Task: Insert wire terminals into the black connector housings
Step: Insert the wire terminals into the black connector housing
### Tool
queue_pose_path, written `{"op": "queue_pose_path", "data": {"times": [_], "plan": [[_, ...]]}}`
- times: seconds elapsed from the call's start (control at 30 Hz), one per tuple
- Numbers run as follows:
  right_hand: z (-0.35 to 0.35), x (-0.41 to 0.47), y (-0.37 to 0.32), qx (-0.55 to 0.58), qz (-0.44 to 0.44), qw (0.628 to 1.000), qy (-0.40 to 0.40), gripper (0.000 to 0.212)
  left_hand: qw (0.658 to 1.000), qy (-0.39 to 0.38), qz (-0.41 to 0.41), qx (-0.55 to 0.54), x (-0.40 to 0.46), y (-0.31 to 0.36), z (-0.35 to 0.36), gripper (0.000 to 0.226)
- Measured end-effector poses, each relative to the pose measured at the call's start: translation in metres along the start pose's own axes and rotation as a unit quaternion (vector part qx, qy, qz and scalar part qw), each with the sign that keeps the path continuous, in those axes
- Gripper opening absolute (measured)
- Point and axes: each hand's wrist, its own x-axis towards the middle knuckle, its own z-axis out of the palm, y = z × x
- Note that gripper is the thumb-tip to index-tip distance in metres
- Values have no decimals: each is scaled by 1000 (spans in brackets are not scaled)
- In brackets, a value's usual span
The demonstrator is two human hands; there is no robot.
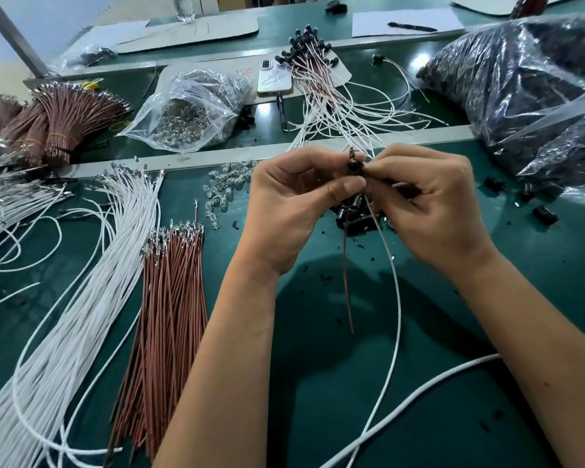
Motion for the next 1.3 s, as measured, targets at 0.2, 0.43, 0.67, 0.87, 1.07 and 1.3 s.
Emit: {"op": "queue_pose_path", "data": {"times": [0.2, 0.43, 0.67, 0.87, 1.07, 1.3], "plan": [[1, 0, 3, 13, 3, 1000, 4, 10, 1000, 18, -2, -22, -1, -2, 1, 35], [-1, -1, 5, 16, -7, 1000, 20, 11, 1000, 0, 0, -30, -1, -1, 1, 38], [0, 0, 5, 33, -20, 999, 15, 6, 999, -15, 2, -38, -1, -2, 0, 41], [0, 0, 7, 40, -13, 999, 3, 6, 999, -18, 4, -41, -1, -1, 0, 40], [0, -1, 8, 31, -4, 999, -10, 9, 999, -4, 3, -43, -1, -3, 0, 41], [-1, 0, 6, 25, 11, 999, -25, 11, 998, 33, 5, -54, 0, -5, 3, 31]]}}
